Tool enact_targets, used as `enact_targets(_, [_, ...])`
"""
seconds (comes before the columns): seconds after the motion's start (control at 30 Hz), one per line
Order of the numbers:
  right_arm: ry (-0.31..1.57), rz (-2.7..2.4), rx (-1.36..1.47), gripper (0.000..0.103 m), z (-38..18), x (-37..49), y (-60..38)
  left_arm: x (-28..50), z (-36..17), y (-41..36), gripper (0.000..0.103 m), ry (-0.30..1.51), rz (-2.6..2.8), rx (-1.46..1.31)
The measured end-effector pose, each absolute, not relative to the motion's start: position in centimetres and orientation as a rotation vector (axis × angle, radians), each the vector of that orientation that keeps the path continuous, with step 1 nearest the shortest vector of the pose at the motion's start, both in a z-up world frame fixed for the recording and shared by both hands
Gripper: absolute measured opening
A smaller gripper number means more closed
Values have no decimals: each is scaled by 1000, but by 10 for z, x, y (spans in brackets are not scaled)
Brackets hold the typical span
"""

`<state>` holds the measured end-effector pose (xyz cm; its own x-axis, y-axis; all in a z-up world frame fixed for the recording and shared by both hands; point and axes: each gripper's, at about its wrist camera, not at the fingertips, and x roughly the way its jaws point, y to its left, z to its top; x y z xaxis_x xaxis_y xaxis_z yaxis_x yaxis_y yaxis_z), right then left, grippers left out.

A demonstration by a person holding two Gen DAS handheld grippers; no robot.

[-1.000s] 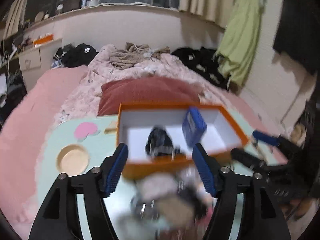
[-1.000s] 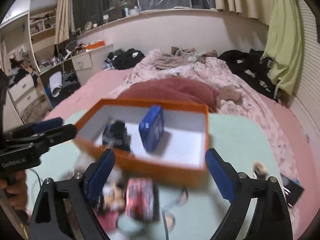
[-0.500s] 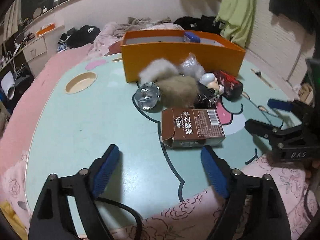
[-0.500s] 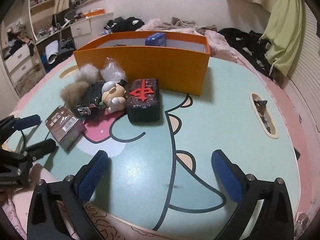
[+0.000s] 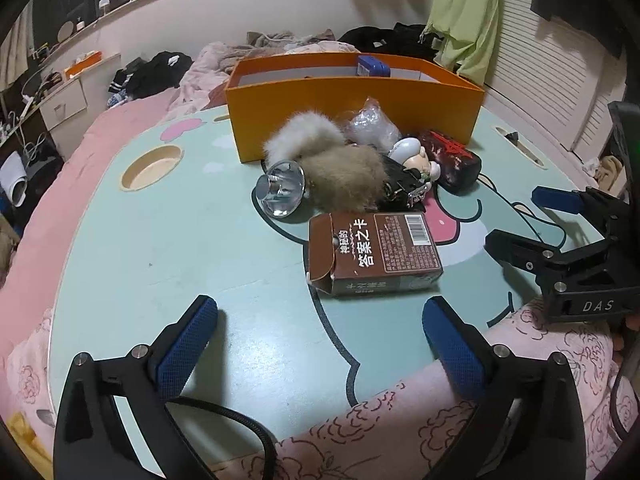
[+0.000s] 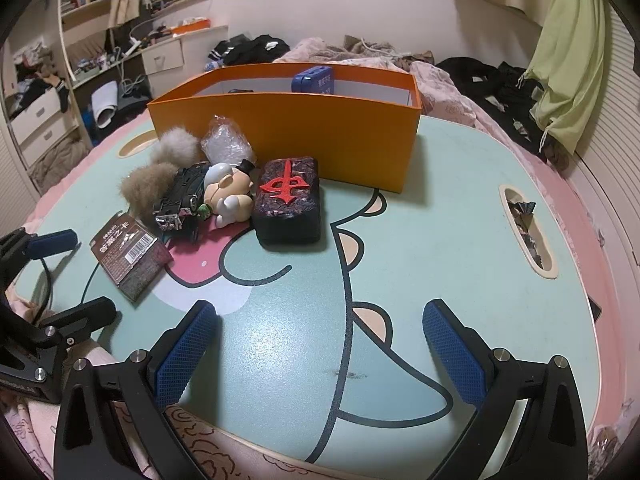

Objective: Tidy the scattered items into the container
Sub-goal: 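Withdraw both grippers from the orange box, then grasp the brown card box with the left gripper while the right grasps the red-and-black box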

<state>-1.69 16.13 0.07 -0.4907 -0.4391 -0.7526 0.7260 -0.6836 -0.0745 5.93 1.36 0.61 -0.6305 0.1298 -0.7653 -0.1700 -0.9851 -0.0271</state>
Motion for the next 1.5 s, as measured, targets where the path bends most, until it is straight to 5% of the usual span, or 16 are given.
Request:
enact_targets(0.33, [492,-2196,957,103,1,-19,164,27,19,39,102,51,2587,-1254])
enact_targets(0.5, [496,-2196,951,103,4,-17,160,30,14,27,57,5,2605,-1262])
enact_targets(0.77, [468,-2185,956,101,18,-27,145,58,10,11,57,-26,2682,-1181])
enact_targets(1.1, [486,-2158,1058,64,14,-71,101,57,10,10,57,-17,2689,-1184])
enact_targets(1.17, [522,-2158,1005,53,13,-67,98,57,10,10,57,-19,2688,-1184])
enact_targets(1.2, [518,-2140,988,38,13,-64,99,57,10,10,57,-19,2688,-1184])
enact_targets(1.5, [311,-2159,868,38,44,-57,143,56,25,-1,57,-117,2672,-1139])
